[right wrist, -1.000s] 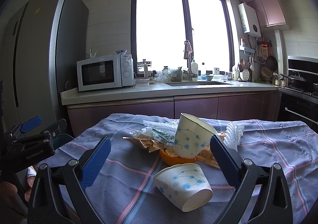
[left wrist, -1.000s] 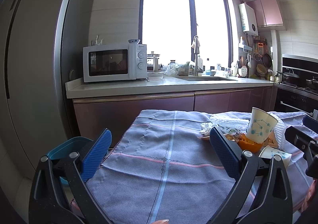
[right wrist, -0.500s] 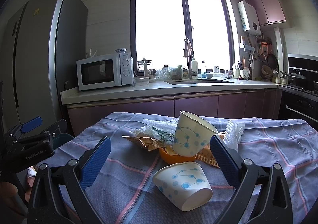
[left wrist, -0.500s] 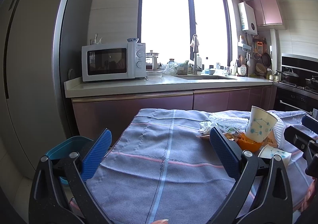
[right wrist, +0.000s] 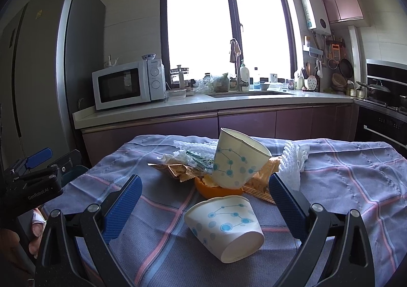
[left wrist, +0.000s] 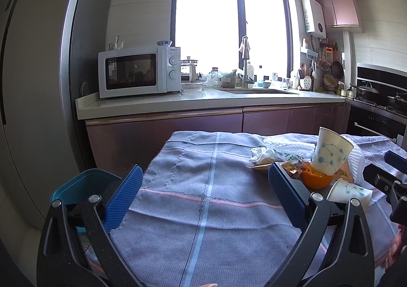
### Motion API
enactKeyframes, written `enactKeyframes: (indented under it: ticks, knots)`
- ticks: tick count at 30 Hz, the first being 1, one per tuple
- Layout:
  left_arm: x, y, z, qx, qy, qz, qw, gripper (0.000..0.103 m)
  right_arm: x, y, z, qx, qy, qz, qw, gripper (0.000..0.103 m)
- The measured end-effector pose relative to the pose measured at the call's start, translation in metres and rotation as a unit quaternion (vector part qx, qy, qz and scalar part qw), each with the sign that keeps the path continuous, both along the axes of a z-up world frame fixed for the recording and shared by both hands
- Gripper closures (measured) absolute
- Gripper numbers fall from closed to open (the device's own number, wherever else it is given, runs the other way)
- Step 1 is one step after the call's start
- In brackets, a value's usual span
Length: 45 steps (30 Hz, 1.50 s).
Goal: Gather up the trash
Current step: 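Grasp the blue-dotted paper cup with left tool while right tool grasps white foam net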
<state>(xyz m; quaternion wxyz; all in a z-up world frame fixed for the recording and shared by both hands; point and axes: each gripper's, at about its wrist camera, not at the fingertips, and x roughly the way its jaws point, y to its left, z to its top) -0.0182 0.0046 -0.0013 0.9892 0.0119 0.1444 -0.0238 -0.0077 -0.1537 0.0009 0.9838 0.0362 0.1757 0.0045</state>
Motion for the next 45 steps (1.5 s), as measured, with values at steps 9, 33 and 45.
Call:
enactKeyframes:
  ticks: [9,33,45]
  knots:
    - [0.027,-0.017,-0.010,-0.001,0.056,-0.046,0.9974,0.006,0.007,-0.024,-0.024,0.025,0.053,-0.012,0.998,0.007]
    - [0.034,-0.148,-0.042,0.047,0.138,-0.315,0.9378,0.006,0.054,-0.103,-0.030,0.050,0.108,-0.056,0.991,0.017]
    - [0.053,-0.186,-0.058,0.064,0.190,-0.366,0.9090,0.006,0.075,-0.106,-0.030,0.074,0.145,-0.021,0.986,0.039]
